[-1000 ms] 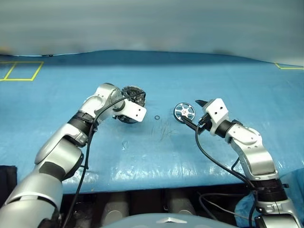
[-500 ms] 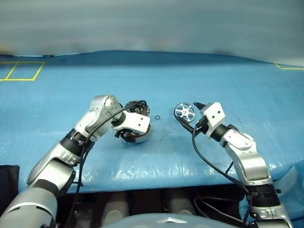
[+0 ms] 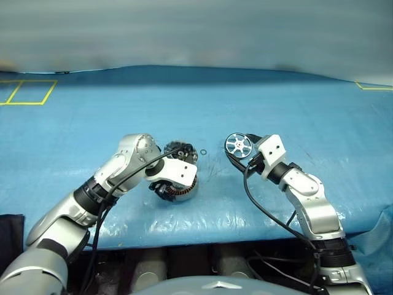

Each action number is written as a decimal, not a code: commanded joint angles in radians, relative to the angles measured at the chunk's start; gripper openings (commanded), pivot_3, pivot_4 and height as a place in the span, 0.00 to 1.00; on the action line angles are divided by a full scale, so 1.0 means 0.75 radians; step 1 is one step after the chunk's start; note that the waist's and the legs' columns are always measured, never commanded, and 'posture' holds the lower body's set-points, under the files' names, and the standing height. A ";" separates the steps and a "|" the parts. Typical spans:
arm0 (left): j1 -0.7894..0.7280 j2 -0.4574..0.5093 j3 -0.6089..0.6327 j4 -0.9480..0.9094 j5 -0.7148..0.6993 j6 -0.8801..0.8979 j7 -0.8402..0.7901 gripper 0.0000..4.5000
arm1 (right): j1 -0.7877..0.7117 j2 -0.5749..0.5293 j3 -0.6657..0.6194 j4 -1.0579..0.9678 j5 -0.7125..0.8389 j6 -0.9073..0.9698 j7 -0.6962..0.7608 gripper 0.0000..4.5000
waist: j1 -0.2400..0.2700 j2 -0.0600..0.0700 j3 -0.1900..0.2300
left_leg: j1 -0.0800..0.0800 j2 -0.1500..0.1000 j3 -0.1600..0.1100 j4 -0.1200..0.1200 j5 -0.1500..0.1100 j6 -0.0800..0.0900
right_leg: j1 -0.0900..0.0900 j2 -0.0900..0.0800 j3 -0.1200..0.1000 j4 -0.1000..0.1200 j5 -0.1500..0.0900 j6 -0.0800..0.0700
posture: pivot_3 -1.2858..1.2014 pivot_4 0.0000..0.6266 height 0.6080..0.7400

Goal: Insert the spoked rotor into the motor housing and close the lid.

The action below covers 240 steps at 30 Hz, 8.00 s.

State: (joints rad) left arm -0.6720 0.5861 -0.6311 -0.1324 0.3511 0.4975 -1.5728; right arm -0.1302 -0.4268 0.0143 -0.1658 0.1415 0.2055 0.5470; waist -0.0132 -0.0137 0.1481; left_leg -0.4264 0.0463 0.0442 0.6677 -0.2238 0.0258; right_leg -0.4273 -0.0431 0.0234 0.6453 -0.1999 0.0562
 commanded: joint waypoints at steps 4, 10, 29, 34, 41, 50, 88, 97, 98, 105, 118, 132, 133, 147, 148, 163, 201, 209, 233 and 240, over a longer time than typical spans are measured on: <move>0.045 0.042 0.050 -0.155 -0.129 0.167 -0.013 0.81 | -0.022 0.011 -0.003 -0.018 0.015 -0.034 0.006 1.00 | -0.004 0.000 0.000 | 0.000 0.000 0.000 0.001 0.000 0.000 | 0.000 0.000 0.001 0.001 0.000 0.000 | 0.52 0.24 1.00; 0.117 0.172 0.117 -0.328 -0.251 0.249 0.011 0.81 | -0.021 0.029 0.010 -0.001 0.038 -0.027 0.033 1.00 | -0.007 0.000 0.000 | -0.001 0.000 0.000 -0.001 0.000 0.000 | -0.001 0.000 0.001 0.000 0.000 -0.001 | 0.52 0.24 1.00; 0.590 0.228 0.759 -0.587 -0.774 0.229 0.435 0.81 | 0.025 0.056 0.078 -0.031 0.030 0.076 0.030 1.00 | -0.009 0.000 0.001 | 0.000 0.001 0.000 -0.002 0.001 0.000 | -0.001 0.000 0.000 0.000 0.000 -0.001 | 0.52 0.24 1.00; 0.905 0.076 0.913 -0.591 -0.837 0.000 0.625 0.81 | 0.009 0.090 0.135 -0.002 0.006 0.119 0.003 1.00 | -0.017 0.000 0.000 | 0.003 0.001 0.002 -0.002 0.001 -0.001 | 0.000 -0.001 0.002 -0.001 0.000 -0.001 | 0.52 0.24 1.00; 1.193 -0.013 0.953 -0.555 -0.869 -0.234 0.725 0.81 | -0.020 0.111 0.185 0.042 -0.029 0.146 -0.003 1.00 | -0.001 -0.001 0.001 | 0.004 0.001 0.004 -0.004 0.001 -0.001 | 0.000 -0.002 0.002 -0.001 0.000 -0.002 | 0.52 0.24 1.00; 1.296 -0.088 0.953 -0.441 -0.834 -0.466 0.882 0.81 | -0.082 0.153 0.202 0.149 -0.041 0.142 -0.022 1.00 | -0.003 -0.001 0.001 | 0.011 0.001 0.004 -0.006 0.001 -0.002 | -0.001 -0.004 0.002 -0.002 0.000 -0.002 | 0.52 0.24 1.00; 1.243 -0.191 0.803 -0.015 -0.763 -0.959 0.995 0.82 | -0.370 0.448 0.213 0.888 -0.190 -0.107 -0.217 0.50 | -0.033 -0.001 -0.001 | 0.016 0.008 0.007 -0.010 0.000 -0.002 | -0.002 -0.004 0.002 -0.002 0.002 -0.006 | 0.52 0.24 1.00; 1.234 -0.194 0.788 -0.019 -0.767 -0.971 0.995 0.82 | -0.320 0.422 0.193 0.784 -0.150 -0.085 -0.168 0.15 | -0.031 -0.002 -0.001 | 0.015 0.011 0.007 -0.012 0.000 -0.003 | -0.003 -0.009 0.000 -0.003 0.001 -0.006 | 0.52 0.24 1.00; 1.233 -0.194 0.784 -0.022 -0.770 -0.971 0.992 0.82 | -0.298 0.411 0.187 0.734 -0.135 -0.083 -0.150 0.15 | -0.029 -0.002 -0.001 | 0.015 0.010 0.007 -0.013 0.000 -0.003 | -0.003 -0.011 0.000 -0.004 0.001 -0.006 | 0.52 0.24 1.00; 1.226 -0.176 0.765 -0.025 -0.796 -0.968 0.951 0.82 | -0.093 0.250 0.160 0.277 -0.089 -0.007 -0.062 0.15 | -0.017 -0.001 -0.001 | 0.009 0.001 0.008 -0.020 0.000 -0.002 | -0.004 -0.019 -0.002 -0.006 0.001 -0.007 | 0.52 0.24 1.00; 1.247 -0.093 0.822 -0.063 -0.894 -0.940 0.882 0.82 | 0.262 -0.132 0.211 -0.309 -0.034 0.225 0.189 0.15 | -0.013 -0.004 0.001 | 0.010 0.000 0.007 -0.021 -0.001 -0.002 | -0.004 -0.021 -0.006 -0.008 -0.005 -0.001 | 0.52 0.24 1.00; 1.193 -0.084 0.798 -0.071 -0.889 -0.883 0.882 0.82 | 0.300 -0.168 0.221 -0.444 0.247 0.286 0.402 0.15 | 0.001 -0.006 0.003 | 0.011 0.000 0.003 -0.023 -0.003 -0.003 | -0.003 -0.023 -0.014 -0.017 -0.005 -0.001 | 0.52 0.24 1.00; 1.192 -0.084 0.797 -0.079 -0.888 -0.876 0.885 0.82 | 0.302 -0.169 0.215 -0.428 0.267 0.273 0.420 0.15 | 0.002 -0.006 0.002 | 0.010 0.000 0.003 -0.023 -0.003 -0.002 | -0.003 -0.023 -0.014 -0.018 -0.005 -0.001 | 0.52 0.24 1.00; 1.210 -0.077 0.809 -0.144 -0.880 -0.820 0.920 0.82 | 0.170 -0.044 0.166 -0.025 0.480 0.170 0.670 0.15 | 0.003 -0.007 0.003 | 0.010 -0.001 0.004 -0.023 -0.004 -0.001 | 0.000 -0.021 -0.015 -0.021 -0.004 -0.001 | 0.52 0.24 1.00; 1.216 -0.077 0.813 -0.147 -0.880 -0.822 0.925 0.82 | 0.171 -0.028 0.193 -0.025 0.455 0.170 0.652 0.15 | 0.004 -0.007 0.003 | 0.010 -0.001 0.004 -0.024 -0.004 -0.001 | 0.000 -0.020 -0.015 -0.021 -0.004 -0.001 | 0.52 0.24 1.00; 1.237 -0.083 0.809 -0.129 -0.878 -0.841 0.937 0.82 | 0.136 0.002 0.254 -0.080 0.462 0.239 0.636 0.15 | 0.002 -0.007 0.003 | 0.011 -0.001 0.005 -0.023 -0.004 -0.001 | -0.001 -0.021 -0.014 -0.021 -0.003 -0.001 | 0.52 0.24 1.00; 1.225 -0.130 0.804 -0.069 -0.829 -0.910 0.996 0.82 | -0.236 0.143 0.408 0.082 0.208 0.157 0.512 0.15 | 0.002 -0.007 0.002 | 0.011 -0.001 0.012 -0.022 -0.004 -0.001 | 0.002 -0.019 -0.014 -0.016 0.001 -0.007 | 0.52 0.24 1.00; 1.214 -0.129 0.802 -0.033 -0.841 -0.929 0.973 0.82 | -0.088 0.068 0.440 -0.115 0.251 0.271 0.530 0.15 | 0.002 -0.007 0.002 | 0.011 -0.001 0.012 -0.021 -0.004 -0.001 | 0.001 -0.020 -0.014 -0.015 0.001 -0.006 | 0.52 0.24 1.00; 1.221 -0.125 0.811 0.012 -0.839 -0.958 0.941 0.82 | -0.070 0.082 0.466 0.009 0.143 0.200 0.471 0.15 | 0.002 -0.007 0.002 | 0.012 -0.001 0.012 -0.020 -0.004 -0.001 | 0.000 -0.020 -0.014 -0.015 0.000 -0.005 | 0.52 0.24 1.00; 1.214 -0.124 0.812 0.017 -0.832 -0.965 0.948 0.82 | -0.068 0.081 0.469 0.018 0.136 0.183 0.473 0.15 | 0.002 -0.007 0.002 | 0.012 -0.001 0.012 -0.020 -0.004 -0.001 | 0.000 -0.020 -0.015 -0.015 -0.001 -0.004 | 0.52 0.24 1.00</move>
State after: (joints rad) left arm 0.2440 0.4923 -0.0309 -0.1163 -0.2755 -0.2057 -0.8663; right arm -0.1796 -0.3676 0.3703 -0.1305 0.2375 0.3597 0.8948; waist -0.0117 -0.0192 0.1496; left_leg -0.4173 0.0454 0.0530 0.6529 -0.2270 0.0248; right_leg -0.4274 -0.0579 0.0125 0.6344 -0.2004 0.0532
